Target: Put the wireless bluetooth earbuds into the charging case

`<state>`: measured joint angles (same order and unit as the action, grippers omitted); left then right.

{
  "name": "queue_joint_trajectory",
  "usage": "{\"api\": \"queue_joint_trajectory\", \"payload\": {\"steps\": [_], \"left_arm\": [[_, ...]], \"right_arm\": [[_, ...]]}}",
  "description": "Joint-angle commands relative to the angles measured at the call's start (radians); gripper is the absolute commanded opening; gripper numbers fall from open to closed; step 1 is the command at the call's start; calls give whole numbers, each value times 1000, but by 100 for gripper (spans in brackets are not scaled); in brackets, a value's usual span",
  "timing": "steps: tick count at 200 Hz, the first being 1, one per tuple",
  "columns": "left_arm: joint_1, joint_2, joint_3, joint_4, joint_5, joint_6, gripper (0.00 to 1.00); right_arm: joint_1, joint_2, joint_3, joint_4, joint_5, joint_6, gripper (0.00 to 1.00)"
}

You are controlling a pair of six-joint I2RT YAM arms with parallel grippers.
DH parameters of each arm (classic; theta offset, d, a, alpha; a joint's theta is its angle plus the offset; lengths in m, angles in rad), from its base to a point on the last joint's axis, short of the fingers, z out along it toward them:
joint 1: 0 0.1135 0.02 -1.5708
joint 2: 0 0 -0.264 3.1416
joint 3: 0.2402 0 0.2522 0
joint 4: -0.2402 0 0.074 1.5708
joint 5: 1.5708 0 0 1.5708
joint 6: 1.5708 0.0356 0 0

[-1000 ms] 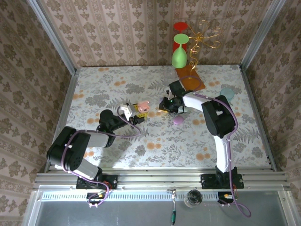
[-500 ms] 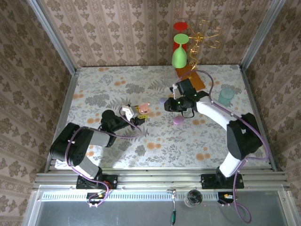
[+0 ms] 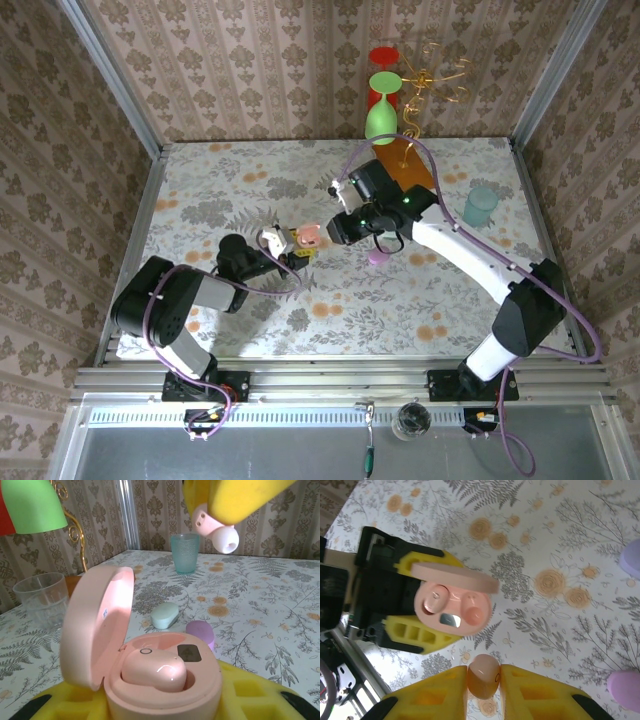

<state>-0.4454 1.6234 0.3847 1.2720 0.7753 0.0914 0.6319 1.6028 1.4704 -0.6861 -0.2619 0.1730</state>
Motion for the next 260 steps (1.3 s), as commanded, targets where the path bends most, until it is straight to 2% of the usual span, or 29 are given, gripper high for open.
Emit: {"api": "queue_joint_trajectory", "payload": {"steps": [1,48,54,89,260], "left_arm": [[-4,-3,16,27,41,19,33],[-4,-21,14,27,56,-8,33],[-33,-21,15,27,60,-10,33],[-41,-24,14,26,65,-10,33],[-39,-63,22,27,85,-55,33]], "right_arm": [[15,32,42,-47,23,-34,24],[41,39,67,-47,26,-52,24],[44,40,68,-46,27,-53,24],[48,49,77,-44,29,-60,24],[55,111,96,-64,26,-107,24]]}}
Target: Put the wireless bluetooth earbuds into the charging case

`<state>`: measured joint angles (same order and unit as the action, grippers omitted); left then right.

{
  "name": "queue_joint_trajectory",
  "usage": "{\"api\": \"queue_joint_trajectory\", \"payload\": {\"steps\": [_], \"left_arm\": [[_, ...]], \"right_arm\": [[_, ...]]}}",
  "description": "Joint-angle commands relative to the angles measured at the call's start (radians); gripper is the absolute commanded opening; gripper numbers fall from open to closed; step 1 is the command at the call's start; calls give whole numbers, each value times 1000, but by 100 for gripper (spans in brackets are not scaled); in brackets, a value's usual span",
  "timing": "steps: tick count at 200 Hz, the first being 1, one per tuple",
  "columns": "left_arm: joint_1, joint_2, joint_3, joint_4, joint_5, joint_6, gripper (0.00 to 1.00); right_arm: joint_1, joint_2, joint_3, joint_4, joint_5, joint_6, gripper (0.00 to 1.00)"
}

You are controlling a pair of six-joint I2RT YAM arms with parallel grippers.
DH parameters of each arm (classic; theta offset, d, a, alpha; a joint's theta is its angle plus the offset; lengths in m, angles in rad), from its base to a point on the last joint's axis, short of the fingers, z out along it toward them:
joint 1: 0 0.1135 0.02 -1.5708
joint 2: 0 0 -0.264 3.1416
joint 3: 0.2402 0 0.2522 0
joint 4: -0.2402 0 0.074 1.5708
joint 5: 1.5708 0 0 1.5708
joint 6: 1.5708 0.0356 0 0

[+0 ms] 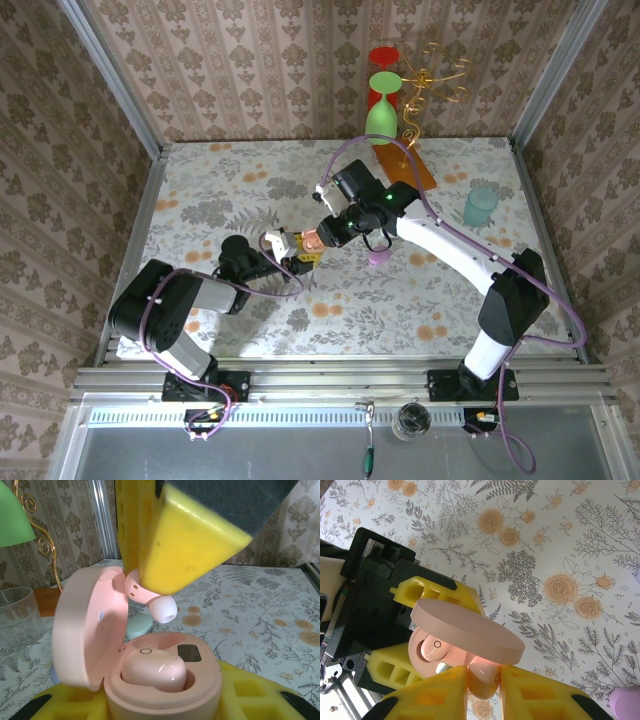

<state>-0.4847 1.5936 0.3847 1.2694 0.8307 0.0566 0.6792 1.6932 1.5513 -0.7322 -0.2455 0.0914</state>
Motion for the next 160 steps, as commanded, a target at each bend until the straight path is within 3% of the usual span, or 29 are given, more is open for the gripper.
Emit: {"api": "queue_joint_trajectory", "payload": {"steps": [1,85,160], "left_arm": [[-1,-32,22,30,30,-21,33],[3,-42,33,28,31,-60,33],[3,-24,40,28,15,-67,33]], "right_arm": [[8,22,16,-18,9,-25,24],[10,50,12,-40,35,-50,24],[21,36,7,-35,-34,-68,28]]}}
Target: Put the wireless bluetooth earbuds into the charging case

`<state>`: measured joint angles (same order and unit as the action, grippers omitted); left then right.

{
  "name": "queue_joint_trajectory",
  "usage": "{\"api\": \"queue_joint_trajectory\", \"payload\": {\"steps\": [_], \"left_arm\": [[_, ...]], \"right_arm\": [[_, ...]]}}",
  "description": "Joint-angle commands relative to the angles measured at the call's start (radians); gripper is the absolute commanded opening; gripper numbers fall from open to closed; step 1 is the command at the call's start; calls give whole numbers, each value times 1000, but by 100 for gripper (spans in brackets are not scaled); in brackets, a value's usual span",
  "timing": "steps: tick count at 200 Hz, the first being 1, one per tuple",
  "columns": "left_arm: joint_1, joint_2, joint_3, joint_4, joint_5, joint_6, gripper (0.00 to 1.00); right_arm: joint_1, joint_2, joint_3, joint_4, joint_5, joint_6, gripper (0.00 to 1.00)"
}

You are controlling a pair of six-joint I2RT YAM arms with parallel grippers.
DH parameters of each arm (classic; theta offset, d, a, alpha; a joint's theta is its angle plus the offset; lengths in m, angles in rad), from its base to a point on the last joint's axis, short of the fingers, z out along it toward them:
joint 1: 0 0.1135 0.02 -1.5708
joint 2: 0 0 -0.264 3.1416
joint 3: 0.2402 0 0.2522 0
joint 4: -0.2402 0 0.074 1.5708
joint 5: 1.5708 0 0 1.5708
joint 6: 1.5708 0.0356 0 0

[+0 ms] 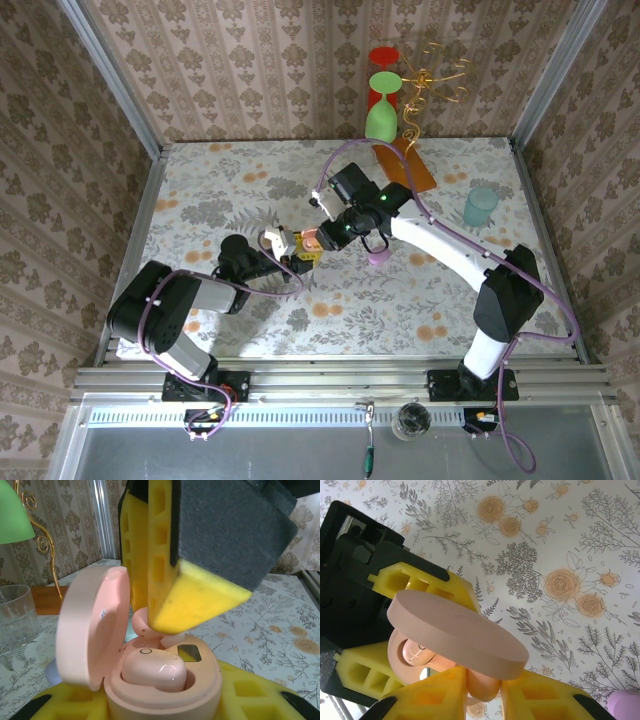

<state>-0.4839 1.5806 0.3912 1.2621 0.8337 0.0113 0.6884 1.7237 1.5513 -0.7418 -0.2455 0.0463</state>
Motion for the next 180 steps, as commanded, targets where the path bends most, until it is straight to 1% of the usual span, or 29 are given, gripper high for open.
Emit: {"api": "queue_joint_trajectory", "payload": {"steps": [1,51,78,94,103,118,128,145,161,180], "left_arm": [[3,-10,34,36,11,-23,33],[6,-6,33,36,17,-23,33],[13,-1,25,36,17,-12,33],[14,0,16,36,13,14,33],[14,1,11,36,9,31,33],[13,6,6,36,5,57,34],[14,13,9,36,8,61,34],[3,23,15,36,13,70,33],[-9,23,20,36,14,79,34],[-15,22,25,38,12,76,34]], "right_arm": [[11,4,7,-25,-34,-23,29],[12,-33,-10,-1,-12,-16,39],[5,-102,-56,42,-9,-21,49],[-11,-160,-106,99,-48,-11,54],[-23,-185,-127,133,-82,6,61],[-52,-208,-146,189,-129,64,75],[-69,-203,-145,230,-142,117,78],[-88,-161,-113,244,-133,200,81],[-101,-103,-56,210,-110,253,82],[-112,-39,4,126,-81,290,83]]}}
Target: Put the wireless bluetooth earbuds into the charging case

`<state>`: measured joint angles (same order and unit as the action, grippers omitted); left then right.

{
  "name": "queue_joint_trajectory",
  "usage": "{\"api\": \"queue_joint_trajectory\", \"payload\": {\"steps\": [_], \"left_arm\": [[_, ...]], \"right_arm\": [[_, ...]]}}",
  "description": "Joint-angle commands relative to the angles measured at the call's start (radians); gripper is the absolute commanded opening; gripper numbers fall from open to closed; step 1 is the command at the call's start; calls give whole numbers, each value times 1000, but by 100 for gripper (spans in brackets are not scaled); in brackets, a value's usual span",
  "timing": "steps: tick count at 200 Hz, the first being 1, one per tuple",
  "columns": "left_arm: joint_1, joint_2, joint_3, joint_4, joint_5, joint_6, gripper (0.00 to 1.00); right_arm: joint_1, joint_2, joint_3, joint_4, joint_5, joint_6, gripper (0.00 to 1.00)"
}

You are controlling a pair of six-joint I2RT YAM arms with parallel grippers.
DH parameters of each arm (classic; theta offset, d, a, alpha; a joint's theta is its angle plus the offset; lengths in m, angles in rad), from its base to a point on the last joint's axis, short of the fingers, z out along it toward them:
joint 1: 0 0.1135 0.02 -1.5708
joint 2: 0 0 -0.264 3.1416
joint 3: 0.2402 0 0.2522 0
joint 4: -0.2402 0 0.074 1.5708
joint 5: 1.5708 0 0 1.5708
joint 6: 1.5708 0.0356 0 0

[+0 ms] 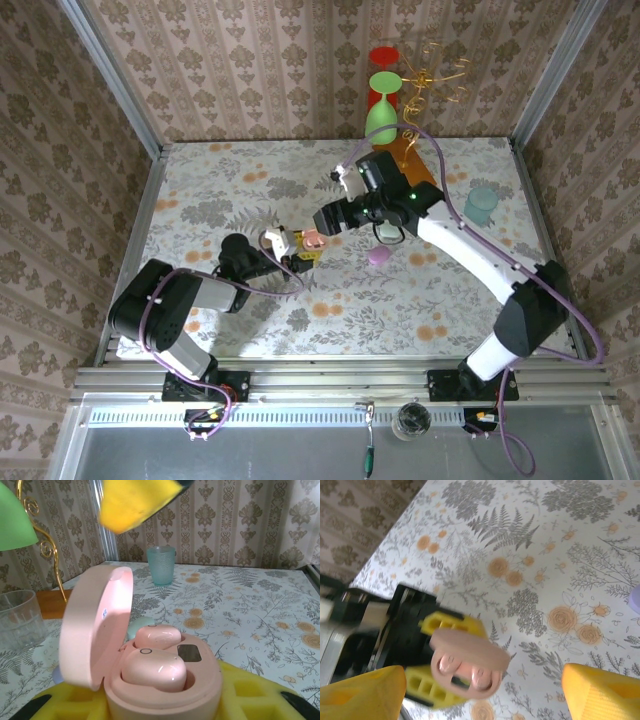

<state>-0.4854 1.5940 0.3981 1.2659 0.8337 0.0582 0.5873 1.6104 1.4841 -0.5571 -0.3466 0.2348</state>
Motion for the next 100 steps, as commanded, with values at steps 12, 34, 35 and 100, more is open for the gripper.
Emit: {"api": "queue_joint_trajectory", "payload": {"steps": [12,34,35,100], "left_arm": [[-15,8,24,34,0,8,33],[-15,-4,31,34,-30,-37,33],[-15,-4,31,34,-34,-40,33],[-16,-27,63,35,-65,-160,34]], "right_arm": [[-14,99,85,-80,22,101,82],[-15,109,75,-97,26,75,83],[-15,108,74,-98,26,73,83],[-73,5,-64,14,-161,209,82]]}}
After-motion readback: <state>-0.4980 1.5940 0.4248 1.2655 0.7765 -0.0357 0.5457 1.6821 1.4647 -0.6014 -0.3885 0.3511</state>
